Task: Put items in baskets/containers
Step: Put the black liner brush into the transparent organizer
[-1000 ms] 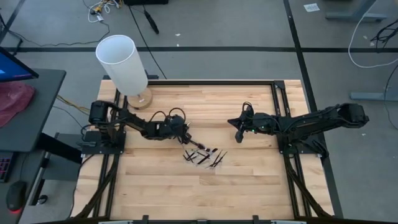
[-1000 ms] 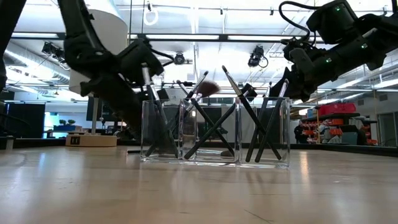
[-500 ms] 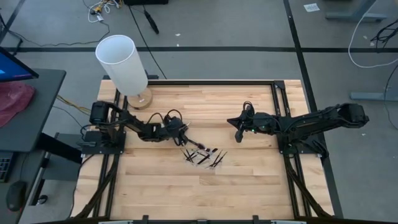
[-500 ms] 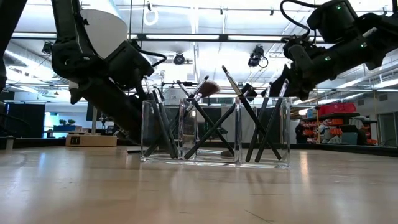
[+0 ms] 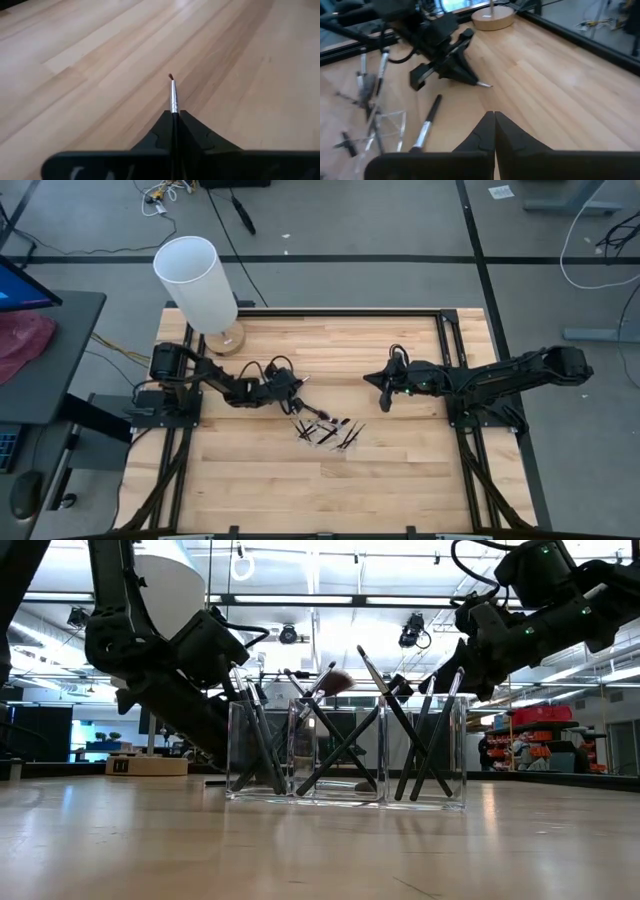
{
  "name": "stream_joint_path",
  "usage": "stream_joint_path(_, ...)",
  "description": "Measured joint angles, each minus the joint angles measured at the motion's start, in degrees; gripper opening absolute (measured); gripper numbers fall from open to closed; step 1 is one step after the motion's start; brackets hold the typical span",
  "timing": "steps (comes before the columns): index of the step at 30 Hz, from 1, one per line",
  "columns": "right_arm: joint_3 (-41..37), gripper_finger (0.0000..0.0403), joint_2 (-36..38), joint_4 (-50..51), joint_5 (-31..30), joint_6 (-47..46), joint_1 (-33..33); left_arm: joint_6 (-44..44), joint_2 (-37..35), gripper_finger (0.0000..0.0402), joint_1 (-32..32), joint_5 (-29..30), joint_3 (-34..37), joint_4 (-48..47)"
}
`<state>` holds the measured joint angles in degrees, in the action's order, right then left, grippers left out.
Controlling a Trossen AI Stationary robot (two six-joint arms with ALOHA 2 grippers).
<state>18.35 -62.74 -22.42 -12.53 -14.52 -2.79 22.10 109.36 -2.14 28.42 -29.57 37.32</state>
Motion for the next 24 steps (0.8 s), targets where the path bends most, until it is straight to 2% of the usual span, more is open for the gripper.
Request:
stream_joint_path(8,0.0,0.0003,0.0,-0.1,4.6,0.0,0.0,-2.9,-2.6,0.0014,-0.5,-3.1,0.2,1.2)
stream_joint_path(24,0.0,0.0003,0.0,-2.3,4.2,0.0,0.0,-12.9,-18.5,0.0014,-2.3,-2.1,0.2,0.9)
